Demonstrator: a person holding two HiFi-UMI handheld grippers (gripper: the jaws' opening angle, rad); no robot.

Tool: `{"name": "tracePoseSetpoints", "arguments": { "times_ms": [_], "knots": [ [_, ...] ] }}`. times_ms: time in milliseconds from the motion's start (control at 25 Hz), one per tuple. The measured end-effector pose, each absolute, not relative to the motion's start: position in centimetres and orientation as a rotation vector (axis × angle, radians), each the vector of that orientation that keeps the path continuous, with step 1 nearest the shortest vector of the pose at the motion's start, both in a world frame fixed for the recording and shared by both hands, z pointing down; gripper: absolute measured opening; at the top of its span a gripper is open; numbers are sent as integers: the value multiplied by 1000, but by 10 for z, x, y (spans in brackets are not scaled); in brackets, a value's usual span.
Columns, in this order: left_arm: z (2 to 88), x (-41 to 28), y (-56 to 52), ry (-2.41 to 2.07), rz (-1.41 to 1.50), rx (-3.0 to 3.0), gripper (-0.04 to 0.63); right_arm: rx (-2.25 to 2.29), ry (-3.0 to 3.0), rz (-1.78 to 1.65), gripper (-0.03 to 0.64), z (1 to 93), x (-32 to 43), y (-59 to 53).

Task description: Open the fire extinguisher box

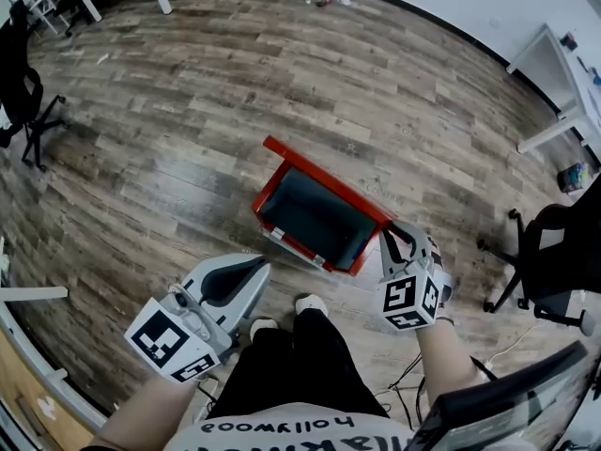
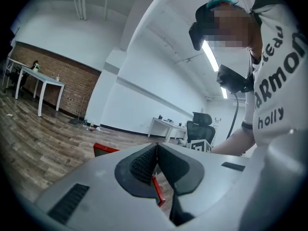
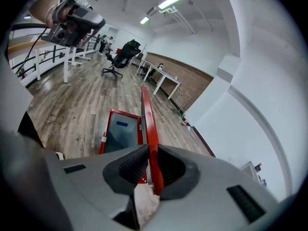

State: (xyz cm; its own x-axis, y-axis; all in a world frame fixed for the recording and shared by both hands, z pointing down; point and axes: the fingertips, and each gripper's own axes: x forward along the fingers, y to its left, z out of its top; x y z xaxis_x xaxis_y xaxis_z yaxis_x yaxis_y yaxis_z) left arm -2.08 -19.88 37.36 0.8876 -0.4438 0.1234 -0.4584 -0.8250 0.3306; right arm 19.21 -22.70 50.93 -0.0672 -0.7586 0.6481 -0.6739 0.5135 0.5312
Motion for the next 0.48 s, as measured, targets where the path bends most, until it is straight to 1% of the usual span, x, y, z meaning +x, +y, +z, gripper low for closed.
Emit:
{"name": "tracePoseSetpoints", "arguments": {
  "times_ms": [240,480],
  "knots": [
    [357,10,-207,-706,47,2701,5,1136,-1821,-94,60,502,209,-243],
    [347,27,-216,-747,39,2705,6,1137,-1864,-9,60,498,231,-267]
  ]
}}
